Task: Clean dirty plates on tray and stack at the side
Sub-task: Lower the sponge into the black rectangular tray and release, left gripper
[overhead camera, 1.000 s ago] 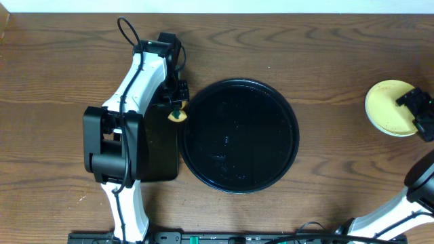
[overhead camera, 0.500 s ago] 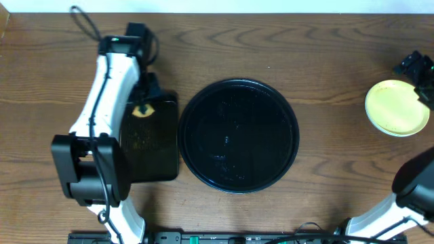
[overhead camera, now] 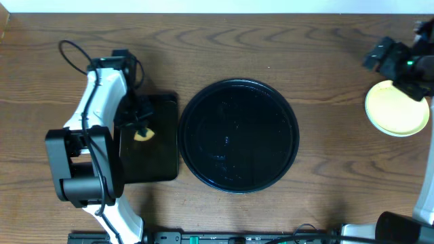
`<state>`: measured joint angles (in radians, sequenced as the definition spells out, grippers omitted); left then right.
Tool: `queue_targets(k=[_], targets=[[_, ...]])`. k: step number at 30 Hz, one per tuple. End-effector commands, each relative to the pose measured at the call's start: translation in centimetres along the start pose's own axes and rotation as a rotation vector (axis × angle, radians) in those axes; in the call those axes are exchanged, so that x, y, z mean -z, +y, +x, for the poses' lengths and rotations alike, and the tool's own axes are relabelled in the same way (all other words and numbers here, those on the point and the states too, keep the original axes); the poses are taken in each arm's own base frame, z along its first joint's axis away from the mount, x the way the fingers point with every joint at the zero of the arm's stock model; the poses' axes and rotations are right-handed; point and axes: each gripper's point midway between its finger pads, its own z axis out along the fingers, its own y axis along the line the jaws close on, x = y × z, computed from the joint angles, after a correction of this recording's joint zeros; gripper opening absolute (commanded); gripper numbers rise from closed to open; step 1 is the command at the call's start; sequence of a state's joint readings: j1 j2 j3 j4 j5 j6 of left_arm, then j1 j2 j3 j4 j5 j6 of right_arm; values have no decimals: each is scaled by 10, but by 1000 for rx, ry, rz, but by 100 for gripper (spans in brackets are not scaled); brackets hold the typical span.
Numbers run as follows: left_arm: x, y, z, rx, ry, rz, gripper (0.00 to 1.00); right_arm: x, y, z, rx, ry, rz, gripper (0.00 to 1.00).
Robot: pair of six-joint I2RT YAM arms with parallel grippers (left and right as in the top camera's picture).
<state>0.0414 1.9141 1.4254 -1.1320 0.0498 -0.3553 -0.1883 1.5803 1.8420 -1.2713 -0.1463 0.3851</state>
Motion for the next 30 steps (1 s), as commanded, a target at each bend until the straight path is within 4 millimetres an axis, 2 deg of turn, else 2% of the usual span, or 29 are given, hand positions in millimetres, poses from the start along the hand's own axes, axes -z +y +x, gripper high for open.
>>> queue_targets(k=[1, 2, 3, 4, 9, 13, 17, 19, 23, 27, 30], targets=[[-3, -10, 6, -42, 10, 11, 48, 11, 20, 11, 56, 0, -34, 99], [-3, -11, 6, -43, 8, 12, 62, 12, 23, 15, 66, 9, -38, 99], [-3, -12, 6, -45, 8, 12, 70, 13, 26, 18, 81, 15, -40, 99], [-3, -12, 6, -45, 8, 12, 73, 15, 28, 23, 97, 25, -43, 99], [6, -14, 2, -58, -26, 29, 74, 25, 42, 36, 184, 31, -70, 99], [43, -18, -5, -89, -138, 79, 74, 45, 56, 40, 267, -24, -116, 99], [96, -18, 3, -126, -300, 145, 75, 74, 67, 43, 365, -108, -165, 99], [125, -17, 12, -159, -387, 177, 75, 86, 70, 45, 403, -141, -181, 99], [182, -16, 45, -273, -574, 239, 75, 108, 70, 49, 464, -200, -202, 99], [225, -11, 86, -348, -726, 305, 75, 123, 69, 52, 514, -242, -210, 99], [251, 1, 118, -374, -831, 354, 75, 130, 68, 53, 515, -258, -214, 99]])
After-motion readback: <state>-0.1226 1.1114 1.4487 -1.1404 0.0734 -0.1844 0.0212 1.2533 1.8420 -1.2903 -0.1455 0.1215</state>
